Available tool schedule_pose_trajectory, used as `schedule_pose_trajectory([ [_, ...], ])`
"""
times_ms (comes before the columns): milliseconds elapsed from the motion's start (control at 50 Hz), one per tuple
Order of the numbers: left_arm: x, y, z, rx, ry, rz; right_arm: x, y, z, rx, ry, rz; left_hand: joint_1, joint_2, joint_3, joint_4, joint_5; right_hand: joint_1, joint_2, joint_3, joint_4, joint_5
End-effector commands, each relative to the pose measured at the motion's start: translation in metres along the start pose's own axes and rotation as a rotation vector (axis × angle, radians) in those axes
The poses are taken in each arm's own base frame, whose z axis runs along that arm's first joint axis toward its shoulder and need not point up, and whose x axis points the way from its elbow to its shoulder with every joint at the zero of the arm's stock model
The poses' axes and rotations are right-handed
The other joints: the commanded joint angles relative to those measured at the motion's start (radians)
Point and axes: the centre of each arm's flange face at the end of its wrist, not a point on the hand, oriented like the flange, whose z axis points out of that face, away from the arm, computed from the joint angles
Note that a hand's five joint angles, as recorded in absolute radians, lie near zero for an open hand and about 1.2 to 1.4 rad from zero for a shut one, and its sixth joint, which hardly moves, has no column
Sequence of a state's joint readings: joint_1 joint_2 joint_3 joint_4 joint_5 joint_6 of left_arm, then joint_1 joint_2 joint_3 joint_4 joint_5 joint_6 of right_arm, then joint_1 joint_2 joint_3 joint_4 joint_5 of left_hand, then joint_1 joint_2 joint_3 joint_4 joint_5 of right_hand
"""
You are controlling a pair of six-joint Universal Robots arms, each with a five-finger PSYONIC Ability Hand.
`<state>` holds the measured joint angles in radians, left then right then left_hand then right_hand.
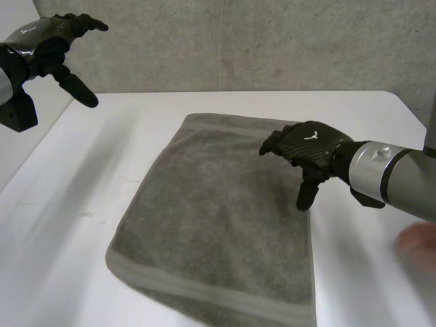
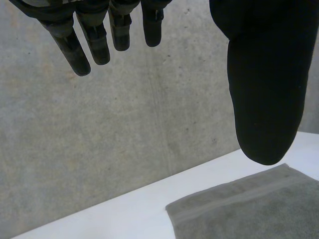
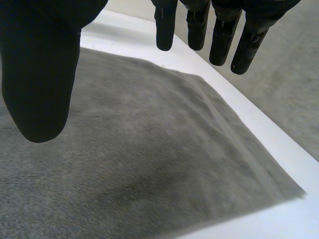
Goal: Fold the towel.
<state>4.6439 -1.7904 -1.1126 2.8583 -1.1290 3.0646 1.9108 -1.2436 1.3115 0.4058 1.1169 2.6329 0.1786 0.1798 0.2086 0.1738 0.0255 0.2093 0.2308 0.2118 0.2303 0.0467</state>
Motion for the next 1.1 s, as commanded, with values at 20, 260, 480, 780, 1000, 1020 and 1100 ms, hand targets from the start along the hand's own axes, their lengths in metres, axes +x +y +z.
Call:
schedule_pose_trajectory([
  [20,-0.007,0.011,0.004,-0.045,-0.012,-0.007,-0.01,0.005,0.003,0.02,-0.094,-0.032,0.047,0.045,0.017,0.051,0.025,-0.035,-0.056,-0.037,-0.056,-0.047],
  [260,-0.01,0.049,0.004,-0.22,-0.003,0.156,-0.026,0.027,0.015,-0.037,-0.171,-0.019,0.05,0.048,0.02,0.054,0.028,-0.035,-0.056,-0.037,-0.056,-0.047],
  [480,-0.001,0.102,-0.024,-0.438,0.005,0.059,-0.055,0.079,-0.003,-0.164,-0.291,-0.256,0.231,0.229,0.201,0.235,0.209,-0.035,-0.056,-0.037,-0.056,-0.047],
  [780,0.005,0.167,-0.079,-0.639,-0.171,0.039,-0.042,0.112,-0.009,-0.192,-0.214,-0.238,0.481,0.48,0.451,0.486,0.46,-0.035,-0.056,-0.037,-0.056,-0.047],
  [1000,0.007,0.175,-0.092,-0.672,-0.196,0.029,-0.043,0.113,-0.009,-0.189,-0.212,-0.24,0.499,0.498,0.469,0.504,0.477,-0.035,-0.056,-0.037,-0.056,-0.047],
  [1020,0.008,0.176,-0.093,-0.673,-0.195,0.031,-0.043,0.113,-0.009,-0.189,-0.212,-0.24,0.499,0.498,0.469,0.504,0.477,-0.035,-0.056,-0.037,-0.056,-0.047],
  [1100,0.008,0.177,-0.092,-0.657,-0.195,0.038,-0.044,0.114,-0.01,-0.192,-0.217,-0.236,0.502,0.501,0.472,0.507,0.48,-0.035,-0.056,-0.037,-0.056,-0.047],
])
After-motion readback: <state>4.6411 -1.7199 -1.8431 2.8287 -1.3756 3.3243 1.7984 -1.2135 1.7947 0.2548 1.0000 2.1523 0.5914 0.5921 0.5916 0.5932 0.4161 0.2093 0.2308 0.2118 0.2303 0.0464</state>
